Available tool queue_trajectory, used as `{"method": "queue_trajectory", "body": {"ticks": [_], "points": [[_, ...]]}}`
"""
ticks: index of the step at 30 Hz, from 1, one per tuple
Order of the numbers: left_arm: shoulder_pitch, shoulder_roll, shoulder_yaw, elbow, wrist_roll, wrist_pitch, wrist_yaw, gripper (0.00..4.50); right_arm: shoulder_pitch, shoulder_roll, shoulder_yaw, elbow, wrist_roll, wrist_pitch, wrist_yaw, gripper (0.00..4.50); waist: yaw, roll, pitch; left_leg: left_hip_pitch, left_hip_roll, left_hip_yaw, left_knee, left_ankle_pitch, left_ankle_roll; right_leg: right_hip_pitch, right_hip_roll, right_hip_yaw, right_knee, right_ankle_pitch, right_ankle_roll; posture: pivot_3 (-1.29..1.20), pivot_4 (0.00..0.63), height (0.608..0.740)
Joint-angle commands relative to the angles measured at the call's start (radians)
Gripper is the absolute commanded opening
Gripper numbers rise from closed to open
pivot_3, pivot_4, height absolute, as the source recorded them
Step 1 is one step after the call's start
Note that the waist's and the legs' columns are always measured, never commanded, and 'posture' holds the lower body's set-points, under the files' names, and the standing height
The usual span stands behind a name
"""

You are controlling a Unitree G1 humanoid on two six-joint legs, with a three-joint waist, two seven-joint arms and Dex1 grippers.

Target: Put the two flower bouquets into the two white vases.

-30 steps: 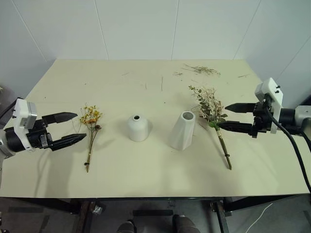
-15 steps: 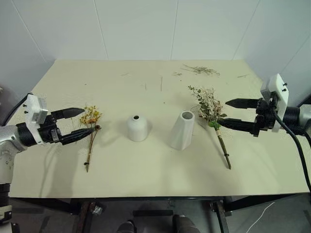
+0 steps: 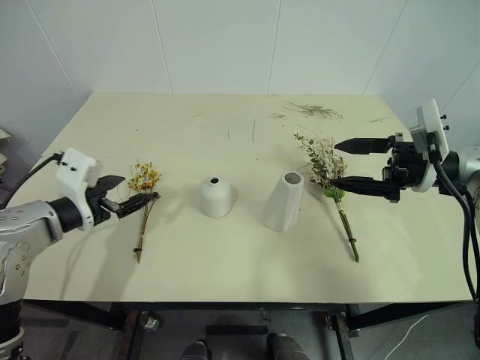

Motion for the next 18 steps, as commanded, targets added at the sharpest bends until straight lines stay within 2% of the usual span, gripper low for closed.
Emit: {"method": "queue_trajectory", "body": {"ticks": [1, 5, 12, 18], "points": [[-0.041, -0.014, 0.005, -0.081, -0.039, 0.129, 0.077, 4.50, -0.041, 0.013, 0.000, 0.005, -0.003, -0.019, 0.007, 4.46, -0.003, 0.000, 0.000, 0.000, 0.000, 0.000, 0.000, 0.000, 0.000, 0.000, 0.000, 0.000, 0.001, 0.000, 0.000, 0.00, 0.150, 0.740], [-0.125, -0.062, -0.004, -0.124, -0.050, 0.312, 0.184, 4.50, -0.057, 0.033, 0.007, 0.040, -0.002, -0.056, 0.058, 4.46, -0.003, 0.000, 0.000, 0.000, 0.000, 0.000, 0.001, 0.000, 0.000, 0.000, 0.001, 0.000, 0.001, 0.000, 0.000, 0.00, 0.150, 0.740], [-0.230, -0.115, 0.007, -0.065, -0.005, 0.568, 0.318, 4.50, -0.081, 0.049, 0.009, 0.090, -0.006, -0.079, 0.096, 4.46, -0.002, 0.000, 0.000, 0.000, 0.000, -0.001, 0.003, 0.000, 0.000, 0.000, 0.000, 0.000, 0.001, 0.000, 0.001, 0.00, 0.150, 0.740], [-0.306, -0.144, 0.009, 0.093, -0.045, 0.602, 0.505, 4.50, -0.085, 0.061, 0.018, 0.107, -0.023, -0.090, 0.094, 4.46, -0.001, 0.000, 0.000, 0.000, -0.001, -0.001, 0.003, 0.000, -0.001, 0.001, 0.000, 0.000, 0.001, 0.001, 0.001, 0.00, 0.150, 0.740]]}}
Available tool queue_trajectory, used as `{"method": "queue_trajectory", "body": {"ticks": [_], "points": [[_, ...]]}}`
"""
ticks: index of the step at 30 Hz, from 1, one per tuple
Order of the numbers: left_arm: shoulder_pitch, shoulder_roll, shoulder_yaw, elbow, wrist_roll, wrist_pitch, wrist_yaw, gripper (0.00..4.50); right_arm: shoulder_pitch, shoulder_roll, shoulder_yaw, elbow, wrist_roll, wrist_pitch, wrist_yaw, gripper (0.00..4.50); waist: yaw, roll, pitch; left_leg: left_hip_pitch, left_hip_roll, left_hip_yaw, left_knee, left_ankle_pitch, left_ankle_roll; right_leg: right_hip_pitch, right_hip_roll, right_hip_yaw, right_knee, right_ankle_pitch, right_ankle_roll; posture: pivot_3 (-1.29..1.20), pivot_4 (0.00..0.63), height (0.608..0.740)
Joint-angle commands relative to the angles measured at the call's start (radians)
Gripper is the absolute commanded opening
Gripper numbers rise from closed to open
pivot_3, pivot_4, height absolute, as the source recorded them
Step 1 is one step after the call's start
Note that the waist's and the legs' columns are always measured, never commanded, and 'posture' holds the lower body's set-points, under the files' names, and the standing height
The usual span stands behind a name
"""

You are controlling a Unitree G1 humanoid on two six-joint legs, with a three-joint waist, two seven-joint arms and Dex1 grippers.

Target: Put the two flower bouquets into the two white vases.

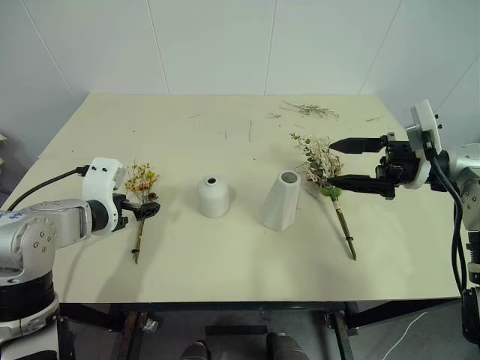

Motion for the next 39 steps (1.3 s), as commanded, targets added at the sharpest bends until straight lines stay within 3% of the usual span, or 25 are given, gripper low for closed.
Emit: {"method": "queue_trajectory", "body": {"ticks": [1, 6, 10, 19, 27, 36, 39], "points": [[-0.069, -0.011, 0.030, 0.091, -0.023, 0.003, 0.127, 4.50, -0.020, 0.008, -0.007, -0.002, -0.002, -0.019, 0.008, 4.46, 0.002, 0.000, 0.000, 0.000, 0.000, 0.000, 0.000, 0.000, 0.000, 0.000, 0.000, 0.000, 0.000, 0.000, 0.000, 0.00, 0.150, 0.740], [-0.119, -0.017, 0.026, 0.204, -0.107, 0.003, 0.257, 4.50, -0.016, 0.017, -0.009, -0.002, -0.008, -0.023, 0.000, 4.46, 0.002, 0.000, 0.000, 0.000, 0.000, 0.000, 0.000, 0.000, 0.000, 0.000, 0.000, 0.000, 0.000, 0.000, 0.001, 0.00, 0.150, 0.740], [-0.129, -0.016, 0.004, 0.279, -0.253, 0.003, 0.362, 4.50, 0.002, 0.019, -0.016, -0.025, -0.004, -0.017, -0.013, 4.46, 0.003, 0.000, 0.000, 0.000, 0.000, -0.001, 0.000, -0.001, -0.001, 0.000, 0.000, 0.000, 0.000, 0.000, 0.001, 0.00, 0.150, 0.740], [-0.067, 0.122, -0.102, 0.341, -0.634, 0.003, 0.578, 4.50, 0.036, 0.006, -0.031, -0.055, 0.000, -0.008, -0.031, 4.46, 0.001, 0.000, 0.000, 0.000, 0.000, -0.001, 0.000, -0.001, -0.001, 0.000, 0.000, 0.000, 0.001, 0.000, 0.001, 0.00, 0.150, 0.740], [-0.052, 0.188, -0.152, 0.396, -0.841, 0.003, 0.807, 4.50, 0.044, 0.010, -0.027, -0.056, -0.004, -0.010, -0.042, 4.46, 0.005, 0.000, 0.000, 0.000, 0.000, -0.001, 0.002, -0.001, -0.001, 0.000, 0.000, 0.000, 0.002, 0.000, 0.001, 0.00, 0.150, 0.740], [-0.059, 0.199, -0.220, 0.444, -1.027, -0.055, 0.952, 4.50, 0.050, 0.014, -0.021, -0.061, -0.004, -0.007, -0.054, 4.46, 0.007, 0.000, 0.000, 0.000, -0.001, -0.001, 0.002, -0.001, -0.001, 0.000, 0.000, 0.000, 0.001, 0.000, 0.000, 0.00, 0.150, 0.740], [-0.065, 0.207, -0.262, 0.448, -1.083, -0.099, 0.988, 3.89, 0.051, 0.016, -0.020, -0.065, -0.004, -0.006, -0.059, 4.50, 0.009, 0.000, 0.000, 0.000, -0.001, 0.000, 0.002, -0.001, -0.001, 0.000, 0.000, 0.000, 0.001, 0.000, 0.000, 0.00, 0.150, 0.740]]}}
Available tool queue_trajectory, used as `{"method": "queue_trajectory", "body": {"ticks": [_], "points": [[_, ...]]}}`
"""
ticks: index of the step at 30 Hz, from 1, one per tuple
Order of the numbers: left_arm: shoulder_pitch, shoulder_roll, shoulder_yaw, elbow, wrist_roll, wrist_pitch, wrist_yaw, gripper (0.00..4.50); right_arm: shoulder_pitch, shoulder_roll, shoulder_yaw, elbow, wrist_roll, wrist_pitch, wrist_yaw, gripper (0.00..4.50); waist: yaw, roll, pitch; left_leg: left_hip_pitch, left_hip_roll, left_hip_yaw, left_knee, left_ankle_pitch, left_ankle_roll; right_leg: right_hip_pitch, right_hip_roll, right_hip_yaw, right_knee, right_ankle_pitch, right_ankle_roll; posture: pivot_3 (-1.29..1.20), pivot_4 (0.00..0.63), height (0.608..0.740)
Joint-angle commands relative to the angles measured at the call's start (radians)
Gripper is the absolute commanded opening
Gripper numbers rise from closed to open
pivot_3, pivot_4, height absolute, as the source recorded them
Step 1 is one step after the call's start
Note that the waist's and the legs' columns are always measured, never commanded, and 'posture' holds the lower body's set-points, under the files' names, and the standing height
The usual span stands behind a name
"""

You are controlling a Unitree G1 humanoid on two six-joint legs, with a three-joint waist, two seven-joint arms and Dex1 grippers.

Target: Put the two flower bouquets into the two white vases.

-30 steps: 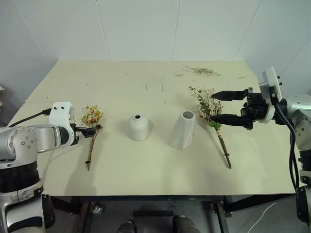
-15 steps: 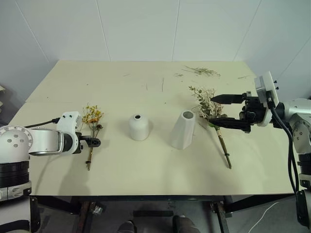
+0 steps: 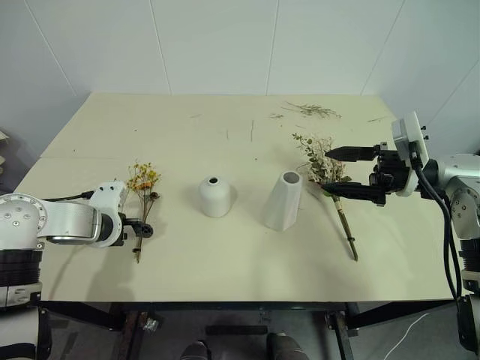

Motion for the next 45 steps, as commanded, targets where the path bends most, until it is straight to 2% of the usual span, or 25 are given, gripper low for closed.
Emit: {"method": "queue_trajectory", "body": {"ticks": [1, 9, 12, 13, 27, 32, 35, 40, 45], "points": [[-0.014, 0.035, -0.037, 0.006, -0.081, -0.057, 0.040, 3.60, -0.001, -0.006, -0.024, -0.035, 0.007, -0.001, -0.011, 4.50, 0.001, 0.000, 0.000, 0.000, 0.000, 0.000, 0.000, 0.000, 0.000, 0.000, 0.000, 0.000, 0.000, 0.000, 0.000, 0.00, 0.150, 0.740], [-0.004, 0.089, -0.115, 0.009, -0.160, -0.160, 0.094, 1.10, 0.006, -0.006, -0.029, -0.046, 0.011, 0.003, -0.025, 4.50, 0.008, 0.000, 0.000, 0.000, 0.000, 0.000, 0.000, 0.000, 0.000, 0.000, 0.000, 0.000, -0.001, 0.000, 0.000, 0.00, 0.150, 0.740], [-0.012, 0.092, -0.115, 0.002, -0.122, -0.189, 0.085, 0.14, 0.012, -0.008, -0.032, -0.052, 0.012, 0.006, -0.032, 4.50, 0.014, 0.000, 0.000, 0.000, 0.000, 0.000, 0.000, 0.000, 0.000, 0.000, 0.000, 0.000, -0.001, 0.000, -0.001, 0.00, 0.150, 0.740], [-0.018, 0.088, -0.110, -0.005, -0.091, -0.198, 0.074, 0.04, 0.013, -0.009, -0.033, -0.054, 0.013, 0.006, -0.034, 4.50, 0.017, 0.000, 0.000, 0.000, 0.000, 0.000, 0.000, 0.000, 0.000, 0.000, 0.000, 0.000, -0.001, 0.000, -0.001, 0.00, 0.150, 0.740], [-0.121, 0.018, -0.055, -0.100, 0.430, -0.327, -0.321, 0.04, 0.028, -0.020, -0.058, -0.070, 0.014, 0.003, -0.064, 4.50, 0.018, 0.000, 0.000, -0.001, 0.000, 0.001, -0.001, 0.000, 0.000, 0.000, 0.000, 0.000, -0.004, 0.000, -0.001, 0.00, 0.150, 0.740], [-0.120, -0.004, -0.056, -0.146, 0.638, -0.442, -0.482, 0.04, 0.038, -0.021, -0.068, -0.078, 0.015, 0.001, -0.075, 4.50, 0.017, 0.000, 0.000, -0.001, 0.000, 0.001, -0.001, 0.000, 0.001, 0.000, 0.000, 0.000, -0.005, 0.000, -0.001, 0.00, 0.150, 0.740], [-0.108, -0.044, -0.061, -0.181, 0.826, -0.741, -0.695, 0.04, 0.047, -0.024, -0.078, -0.090, 0.019, 0.006, -0.087, 4.50, 0.019, 0.000, 0.000, -0.001, 0.000, 0.001, -0.001, 0.000, 0.001, 0.000, 0.000, 0.000, -0.005, 0.000, -0.001, 0.00, 0.150, 0.740], [-0.117, -0.128, -0.056, -0.130, 1.016, -1.113, -1.021, 0.04, 0.066, -0.027, -0.096, -0.117, 0.026, 0.013, -0.109, 4.50, 0.021, 0.000, 0.000, -0.002, 0.000, 0.002, -0.001, 0.000, 0.001, 0.001, 0.000, 0.000, -0.008, 0.000, 0.000, 0.00, 0.150, 0.740], [-0.149, -0.230, -0.015, -0.021, 1.066, -1.352, -1.279, 0.04, 0.086, -0.030, -0.114, -0.141, 0.031, 0.022, -0.124, 4.50, 0.019, 0.000, 0.000, -0.002, 0.000, 0.002, -0.001, -0.001, 0.001, 0.001, 0.000, 0.000, -0.009, 0.001, 0.001, 0.00, 0.150, 0.740]]}}
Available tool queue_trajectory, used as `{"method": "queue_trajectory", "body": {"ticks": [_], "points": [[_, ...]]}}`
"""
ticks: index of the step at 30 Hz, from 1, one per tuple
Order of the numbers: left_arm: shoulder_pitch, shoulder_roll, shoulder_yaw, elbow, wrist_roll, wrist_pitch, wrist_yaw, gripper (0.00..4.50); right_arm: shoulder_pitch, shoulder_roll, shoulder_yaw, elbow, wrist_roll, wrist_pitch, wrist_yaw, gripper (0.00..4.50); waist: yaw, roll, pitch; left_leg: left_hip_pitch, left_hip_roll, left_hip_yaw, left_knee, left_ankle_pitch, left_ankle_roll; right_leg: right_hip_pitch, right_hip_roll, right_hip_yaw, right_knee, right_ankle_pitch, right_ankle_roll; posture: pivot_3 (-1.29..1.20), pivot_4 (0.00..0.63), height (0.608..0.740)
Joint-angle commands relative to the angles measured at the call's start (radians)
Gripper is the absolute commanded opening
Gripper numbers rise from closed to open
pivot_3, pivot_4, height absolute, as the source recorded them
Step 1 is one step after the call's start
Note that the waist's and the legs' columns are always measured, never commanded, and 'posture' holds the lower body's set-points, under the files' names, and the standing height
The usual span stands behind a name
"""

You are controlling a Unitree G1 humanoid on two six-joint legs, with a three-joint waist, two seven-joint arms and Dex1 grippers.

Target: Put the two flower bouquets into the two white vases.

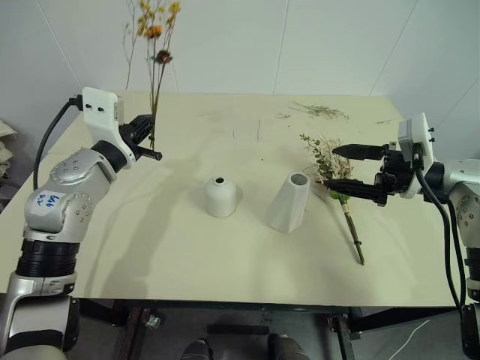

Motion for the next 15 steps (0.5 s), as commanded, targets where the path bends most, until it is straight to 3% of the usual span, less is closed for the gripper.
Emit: {"method": "queue_trajectory", "body": {"ticks": [1, 7, 15], "points": [[-0.047, -0.039, 0.061, 0.052, 0.031, -0.139, -0.146, 0.04, 0.007, -0.024, -0.051, -0.042, 0.023, 0.003, -0.014, 4.50, -0.002, 0.000, 0.000, 0.000, 0.000, 0.000, 0.000, 0.000, 0.000, 0.000, 0.000, 0.000, 0.000, 0.000, 0.000, 0.00, 0.150, 0.740], [-0.156, -0.198, 0.129, 0.281, -0.042, -0.322, -0.514, 0.04, 0.048, -0.035, -0.088, -0.100, 0.041, 0.024, -0.050, 4.50, 0.000, 0.000, 0.000, 0.000, 0.000, 0.000, 0.001, 0.000, 0.001, 0.000, 0.000, 0.000, 0.001, 0.000, 0.001, 0.00, 0.150, 0.740], [-0.240, -0.285, 0.198, 0.514, -0.112, -0.283, -0.842, 0.04, 0.125, -0.042, -0.145, -0.192, 0.074, 0.057, -0.109, 4.50, -0.003, 0.000, 0.000, 0.000, 0.000, 0.000, 0.001, 0.000, 0.001, 0.000, 0.000, 0.000, 0.002, 0.001, 0.001, 0.00, 0.150, 0.740]]}}
